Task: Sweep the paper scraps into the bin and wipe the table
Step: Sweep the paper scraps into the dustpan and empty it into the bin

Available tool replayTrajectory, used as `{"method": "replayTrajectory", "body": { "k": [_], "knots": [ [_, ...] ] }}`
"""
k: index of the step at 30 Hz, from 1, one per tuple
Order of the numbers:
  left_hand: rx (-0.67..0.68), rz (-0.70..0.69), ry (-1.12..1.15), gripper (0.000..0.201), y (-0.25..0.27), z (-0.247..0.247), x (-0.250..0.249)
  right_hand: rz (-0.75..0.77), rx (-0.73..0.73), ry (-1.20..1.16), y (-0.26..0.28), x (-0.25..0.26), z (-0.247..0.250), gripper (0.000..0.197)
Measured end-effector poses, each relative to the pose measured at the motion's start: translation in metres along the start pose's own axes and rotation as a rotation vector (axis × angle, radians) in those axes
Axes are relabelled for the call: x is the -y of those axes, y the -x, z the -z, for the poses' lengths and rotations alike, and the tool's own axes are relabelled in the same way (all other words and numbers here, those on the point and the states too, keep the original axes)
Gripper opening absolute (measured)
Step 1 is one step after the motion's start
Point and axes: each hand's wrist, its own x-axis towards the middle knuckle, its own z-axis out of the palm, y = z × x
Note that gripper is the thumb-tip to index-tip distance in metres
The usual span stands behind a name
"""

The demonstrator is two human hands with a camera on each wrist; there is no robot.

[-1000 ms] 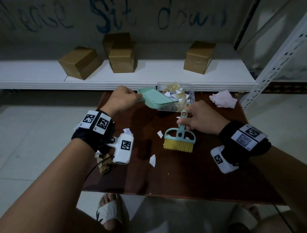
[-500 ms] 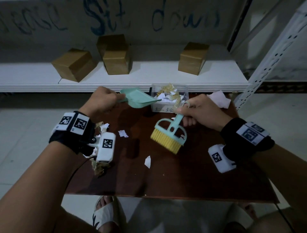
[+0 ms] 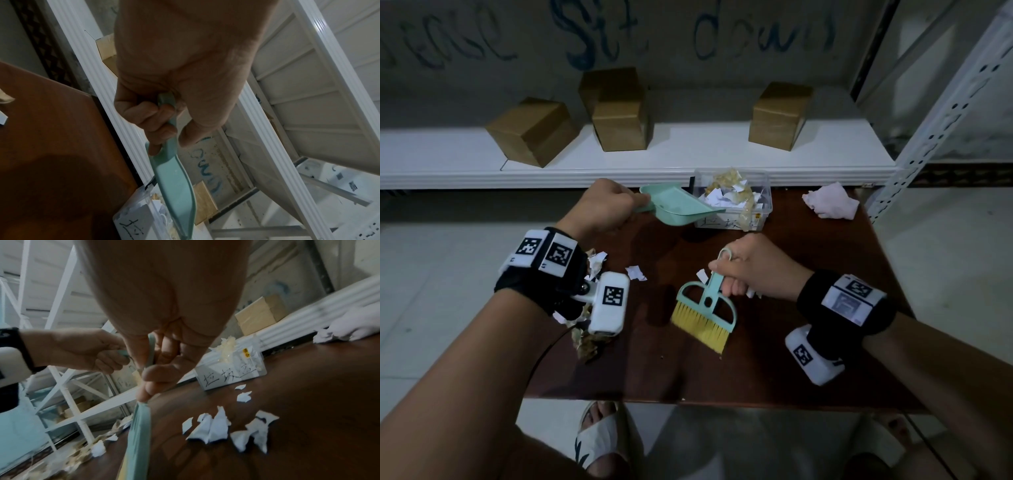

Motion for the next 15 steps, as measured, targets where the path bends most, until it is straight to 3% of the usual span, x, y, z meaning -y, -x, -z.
{"method": "replayTrajectory", "body": {
  "k": [6, 15],
  "knots": [
    [0.035, -0.014, -0.008, 0.039, -0.001, 0.004, 0.005, 0.037, -0.222, 0.163, -0.008, -0.006, 0.030, 0.037],
    [0.233, 0.019, -0.005, 0.044, 0.001, 0.012, 0.015, 0.116, -0.392, 0.380, -0.005, -0.002, 0.058, 0.043]
  ]
}}
